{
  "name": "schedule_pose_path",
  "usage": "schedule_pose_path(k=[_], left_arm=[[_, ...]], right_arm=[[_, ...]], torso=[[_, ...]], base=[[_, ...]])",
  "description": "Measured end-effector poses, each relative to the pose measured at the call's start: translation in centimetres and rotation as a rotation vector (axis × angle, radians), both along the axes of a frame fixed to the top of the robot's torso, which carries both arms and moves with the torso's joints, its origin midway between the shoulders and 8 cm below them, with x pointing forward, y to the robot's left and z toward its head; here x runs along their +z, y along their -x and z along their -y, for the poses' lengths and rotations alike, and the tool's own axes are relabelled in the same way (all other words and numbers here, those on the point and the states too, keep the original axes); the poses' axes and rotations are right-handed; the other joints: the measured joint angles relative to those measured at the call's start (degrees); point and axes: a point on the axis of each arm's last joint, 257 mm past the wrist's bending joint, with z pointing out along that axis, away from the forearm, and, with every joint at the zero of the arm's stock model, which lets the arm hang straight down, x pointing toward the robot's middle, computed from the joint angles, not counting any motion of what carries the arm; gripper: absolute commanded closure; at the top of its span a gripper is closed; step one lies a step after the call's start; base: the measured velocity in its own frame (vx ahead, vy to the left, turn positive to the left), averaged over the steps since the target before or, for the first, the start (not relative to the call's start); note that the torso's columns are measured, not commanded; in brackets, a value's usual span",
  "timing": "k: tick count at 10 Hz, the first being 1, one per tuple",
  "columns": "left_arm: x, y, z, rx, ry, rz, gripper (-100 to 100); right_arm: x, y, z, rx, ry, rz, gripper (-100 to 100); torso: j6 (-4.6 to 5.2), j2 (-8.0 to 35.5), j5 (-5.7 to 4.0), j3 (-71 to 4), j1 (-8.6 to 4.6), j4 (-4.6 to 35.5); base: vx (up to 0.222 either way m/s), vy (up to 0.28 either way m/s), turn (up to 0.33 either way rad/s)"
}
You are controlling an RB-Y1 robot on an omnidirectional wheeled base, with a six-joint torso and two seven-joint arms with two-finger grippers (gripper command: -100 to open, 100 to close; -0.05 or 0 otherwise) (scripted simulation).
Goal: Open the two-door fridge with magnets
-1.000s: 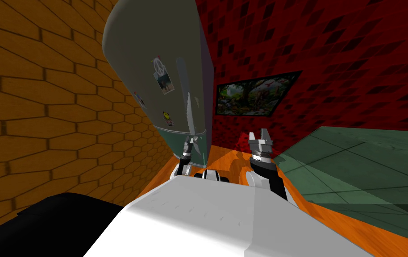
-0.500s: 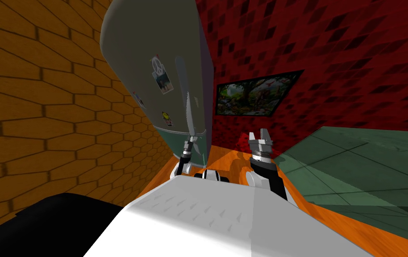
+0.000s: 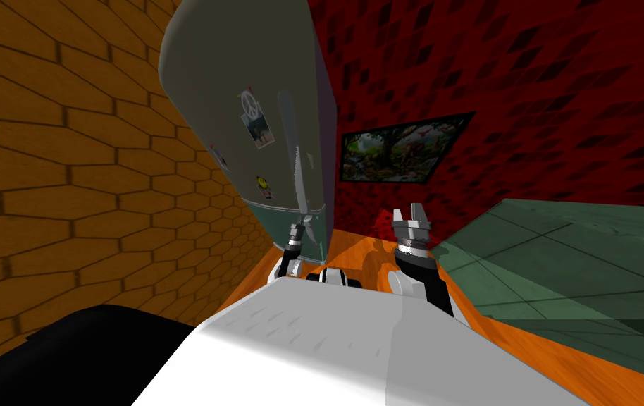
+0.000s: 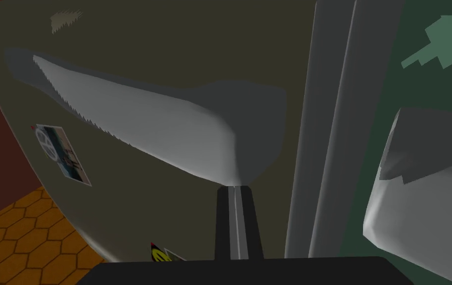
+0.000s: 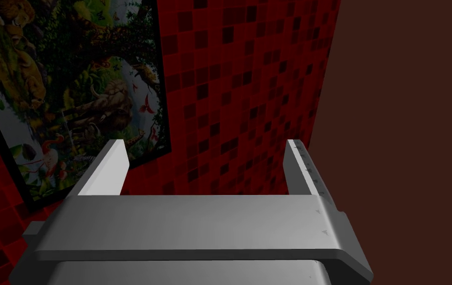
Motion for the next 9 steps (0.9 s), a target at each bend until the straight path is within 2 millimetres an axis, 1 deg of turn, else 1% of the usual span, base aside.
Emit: schedule_pose_path(k=[4,9], left_arm=[[0.0,-0.7,0.1,-0.063,0.089,-0.041,-100],[0.7,-1.4,1.6,-0.075,0.284,-0.047,-100]], right_arm=[[0.0,0.0,0.0,0.0,0.0,0.0,0],[0.0,0.0,0.0,0.0,0.0,0.0,0]], torso=[[0.02,-0.03,0.01,-0.01,-0.03,-0.03],[0.0,-0.01,-0.01,-0.01,-0.02,0.0]], base=[[-0.021,0.01,-0.019],[-0.004,0.002,-0.002]])
